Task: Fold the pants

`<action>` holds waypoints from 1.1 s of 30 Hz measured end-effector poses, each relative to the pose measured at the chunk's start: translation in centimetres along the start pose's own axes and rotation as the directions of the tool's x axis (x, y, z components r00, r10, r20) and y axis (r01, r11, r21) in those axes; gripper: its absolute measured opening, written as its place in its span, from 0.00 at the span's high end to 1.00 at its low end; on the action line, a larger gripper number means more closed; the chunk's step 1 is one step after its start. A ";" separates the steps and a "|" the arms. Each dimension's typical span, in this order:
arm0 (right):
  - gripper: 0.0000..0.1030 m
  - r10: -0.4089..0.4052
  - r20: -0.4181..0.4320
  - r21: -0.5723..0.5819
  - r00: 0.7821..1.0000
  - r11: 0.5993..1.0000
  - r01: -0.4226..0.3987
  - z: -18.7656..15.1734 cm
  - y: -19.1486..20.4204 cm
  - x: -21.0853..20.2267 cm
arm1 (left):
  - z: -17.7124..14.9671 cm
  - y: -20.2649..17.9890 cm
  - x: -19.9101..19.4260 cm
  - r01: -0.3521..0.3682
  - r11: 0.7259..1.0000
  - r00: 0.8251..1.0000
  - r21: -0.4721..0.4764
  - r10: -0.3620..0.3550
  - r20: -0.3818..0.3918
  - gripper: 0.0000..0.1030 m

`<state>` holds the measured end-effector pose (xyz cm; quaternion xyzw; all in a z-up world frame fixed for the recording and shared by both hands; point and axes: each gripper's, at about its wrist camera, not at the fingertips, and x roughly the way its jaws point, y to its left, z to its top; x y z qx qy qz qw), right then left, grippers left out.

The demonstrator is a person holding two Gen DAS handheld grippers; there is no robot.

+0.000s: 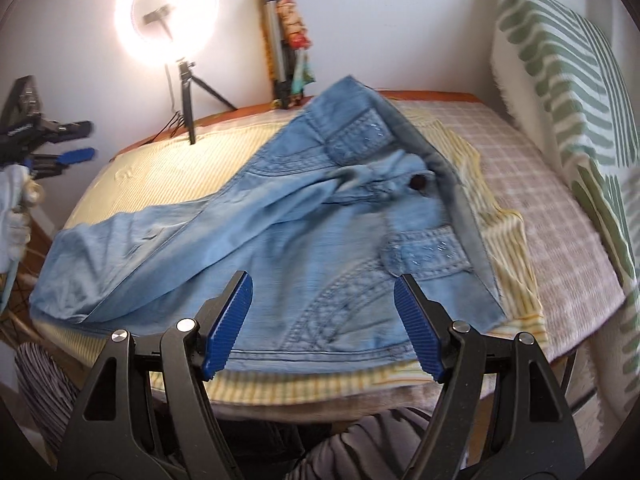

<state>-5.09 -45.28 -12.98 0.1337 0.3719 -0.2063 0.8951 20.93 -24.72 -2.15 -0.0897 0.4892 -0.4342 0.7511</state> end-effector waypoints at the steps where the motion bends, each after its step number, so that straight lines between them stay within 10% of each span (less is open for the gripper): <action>1: 0.26 -0.001 -0.001 0.013 1.000 1.000 0.001 -0.1 -0.7 -0.1 | 0.3 -0.5 1.6 0.024 1.000 0.999 -0.005 -0.024 -0.023 0.33; 10: 0.26 -0.018 0.018 0.130 1.000 0.991 0.015 -0.8 -6.1 -2.1 | 2.3 -3.2 14.7 -0.010 1.000 0.988 -0.016 0.008 -0.152 0.33; 21: 0.26 -0.052 0.037 0.227 0.998 0.973 0.042 -2.1 -10.9 -3.8 | 2.2 -3.6 19.3 -0.027 0.999 0.986 -0.040 0.020 -0.165 0.36; 23: 0.26 -0.048 0.041 0.246 0.998 0.969 0.036 -2.2 -11.5 -3.9 | 2.2 -3.9 18.9 -0.024 1.000 0.989 -0.013 0.022 -0.147 0.50; 25: 0.26 -0.051 0.046 0.253 0.998 0.967 0.038 -2.2 -11.9 -3.9 | 2.3 -4.5 18.9 -0.021 1.000 0.989 0.023 0.024 -0.144 0.97; 33: 0.26 -0.037 0.059 0.273 0.998 0.962 0.019 -1.9 -12.1 -4.1 | 0.7 -9.2 16.7 0.069 0.980 0.992 0.186 -0.047 -0.118 0.95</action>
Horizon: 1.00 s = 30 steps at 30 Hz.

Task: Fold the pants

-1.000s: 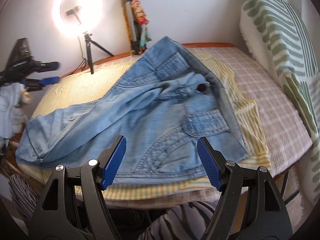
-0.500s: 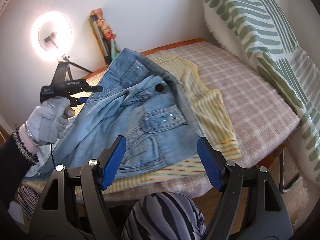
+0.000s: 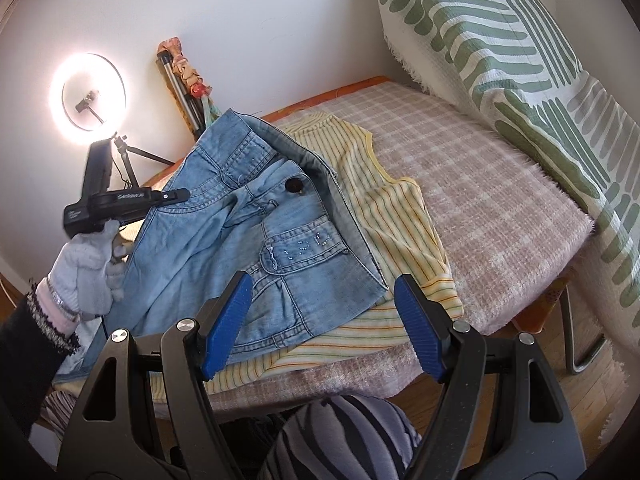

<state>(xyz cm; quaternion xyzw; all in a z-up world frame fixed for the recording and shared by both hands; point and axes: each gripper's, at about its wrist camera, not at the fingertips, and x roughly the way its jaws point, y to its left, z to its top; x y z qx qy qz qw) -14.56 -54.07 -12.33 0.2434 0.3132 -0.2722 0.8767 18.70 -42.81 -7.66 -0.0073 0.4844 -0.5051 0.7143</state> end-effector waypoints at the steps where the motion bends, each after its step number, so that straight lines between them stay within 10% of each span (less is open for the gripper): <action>1: 0.26 0.002 0.000 0.008 1.000 1.000 -0.002 0.1 -0.1 0.0 | -0.4 -0.9 -0.2 0.019 1.000 1.000 0.022 -0.018 -0.006 0.95; 15: 0.26 0.155 0.006 0.220 0.988 0.964 -0.152 4.1 -5.4 1.1 | -9.5 -11.3 1.5 0.137 0.913 0.979 0.384 -0.066 -0.193 0.95; 30: 0.26 0.070 -0.231 0.054 0.970 0.997 -0.060 8.1 -5.4 14.9 | -11.7 -10.6 2.2 0.156 0.925 0.967 0.345 -0.072 -0.244 0.90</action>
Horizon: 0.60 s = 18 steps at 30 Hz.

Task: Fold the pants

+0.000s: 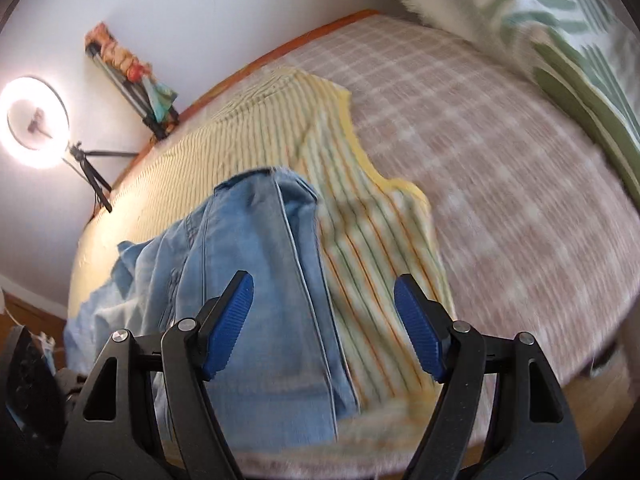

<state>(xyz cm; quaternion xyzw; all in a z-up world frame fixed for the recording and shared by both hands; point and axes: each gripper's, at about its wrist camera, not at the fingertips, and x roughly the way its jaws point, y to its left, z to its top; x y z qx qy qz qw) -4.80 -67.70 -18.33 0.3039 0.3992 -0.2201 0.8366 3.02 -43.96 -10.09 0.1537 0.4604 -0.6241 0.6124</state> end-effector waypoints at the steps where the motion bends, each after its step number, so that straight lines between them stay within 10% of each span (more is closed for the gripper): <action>1: 0.26 -0.005 0.000 -0.017 1.000 1.000 0.005 0.5 0.3 0.5 | -0.3 0.1 -0.4 0.006 1.000 1.000 -0.009 -0.006 -0.003 0.85; 10: 0.20 0.013 -0.025 -0.153 1.000 0.988 -0.016 4.2 2.5 4.3 | -5.9 4.9 -11.1 -0.035 0.975 0.985 -0.221 0.071 0.156 0.68; 14: 0.20 0.048 -0.048 -0.143 0.998 0.988 -0.054 4.7 2.8 5.9 | -10.1 9.6 -16.5 -0.178 0.912 0.949 -0.370 0.259 0.181 0.68; 18: 0.20 -0.176 0.074 -0.291 0.982 0.938 0.190 4.8 5.5 4.0 | -14.9 13.7 -21.0 -0.262 0.812 0.894 -0.521 0.407 0.186 0.68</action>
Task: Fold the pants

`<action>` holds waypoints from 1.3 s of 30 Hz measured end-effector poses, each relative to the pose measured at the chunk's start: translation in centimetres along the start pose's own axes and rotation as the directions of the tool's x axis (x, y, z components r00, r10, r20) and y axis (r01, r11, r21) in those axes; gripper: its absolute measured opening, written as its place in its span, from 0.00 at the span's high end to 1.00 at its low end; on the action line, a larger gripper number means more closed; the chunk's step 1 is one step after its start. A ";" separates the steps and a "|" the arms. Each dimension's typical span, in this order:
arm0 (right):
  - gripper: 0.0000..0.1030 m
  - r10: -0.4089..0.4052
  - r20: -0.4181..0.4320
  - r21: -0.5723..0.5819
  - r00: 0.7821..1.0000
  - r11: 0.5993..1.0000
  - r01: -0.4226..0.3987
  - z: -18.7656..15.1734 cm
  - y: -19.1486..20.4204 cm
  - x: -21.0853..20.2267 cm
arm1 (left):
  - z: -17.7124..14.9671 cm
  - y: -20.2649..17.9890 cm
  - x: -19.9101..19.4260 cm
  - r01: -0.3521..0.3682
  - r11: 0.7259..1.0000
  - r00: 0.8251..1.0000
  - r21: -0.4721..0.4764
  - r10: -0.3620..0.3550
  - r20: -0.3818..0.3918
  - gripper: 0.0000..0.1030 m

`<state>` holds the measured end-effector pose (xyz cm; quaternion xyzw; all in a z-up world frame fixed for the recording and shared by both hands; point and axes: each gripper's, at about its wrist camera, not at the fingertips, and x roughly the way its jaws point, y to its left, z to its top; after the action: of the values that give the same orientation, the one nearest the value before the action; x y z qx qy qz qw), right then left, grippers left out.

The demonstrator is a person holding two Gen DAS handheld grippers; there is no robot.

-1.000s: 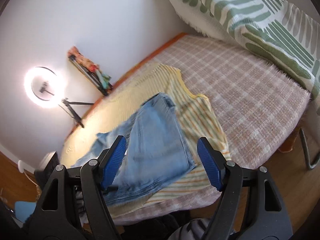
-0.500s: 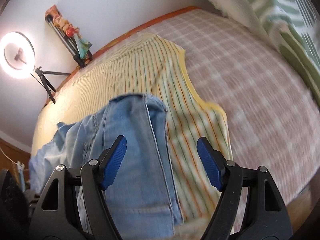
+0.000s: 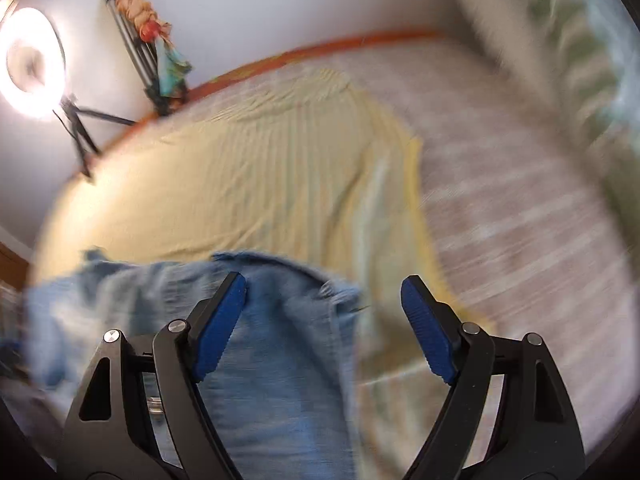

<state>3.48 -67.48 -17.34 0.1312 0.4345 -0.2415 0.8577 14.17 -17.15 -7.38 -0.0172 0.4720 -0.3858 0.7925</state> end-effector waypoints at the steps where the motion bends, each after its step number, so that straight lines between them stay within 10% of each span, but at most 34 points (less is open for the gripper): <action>1: 0.20 -0.044 0.031 -0.043 0.999 0.998 0.045 0.3 0.7 -0.9 | -0.4 1.8 -0.7 -0.029 0.999 0.999 -0.040 0.029 0.019 0.67; 6: 0.20 0.030 0.121 -0.185 0.992 0.983 -0.007 2.5 5.7 -4.5 | -2.8 9.0 -4.1 -0.177 0.965 0.980 -0.195 0.190 0.055 0.67; 12: 0.20 0.333 -0.043 -0.307 0.942 0.893 -0.330 4.1 13.8 -1.2 | -5.8 15.5 -7.6 -0.293 0.881 0.937 -0.373 0.341 0.069 0.67; 20: 0.23 0.381 -0.233 -0.369 0.895 0.817 -0.443 4.4 20.2 6.9 | -9.4 22.4 -9.3 -0.405 0.761 0.886 -0.507 0.464 -0.010 0.67; 24: 0.74 0.442 -0.301 -0.326 0.845 0.786 -0.526 3.7 21.1 8.5 | -10.5 24.2 -9.5 -0.381 0.727 0.884 -0.571 0.468 0.005 0.67; 29: 0.90 0.347 -0.183 -0.446 0.920 0.804 -0.392 3.1 22.3 5.8 | -11.1 25.1 -9.1 -0.396 0.717 0.873 -0.574 0.489 0.007 0.67; 39: 0.84 0.220 -0.166 -0.453 0.961 0.849 -0.272 3.7 22.9 6.2 | -11.4 26.1 -10.6 -0.397 0.702 0.863 -0.591 0.504 0.019 0.67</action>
<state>21.24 -51.54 -19.78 -0.0140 0.5050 -0.0090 0.8629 18.32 11.62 -16.12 -0.1705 0.4814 -0.0176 0.8596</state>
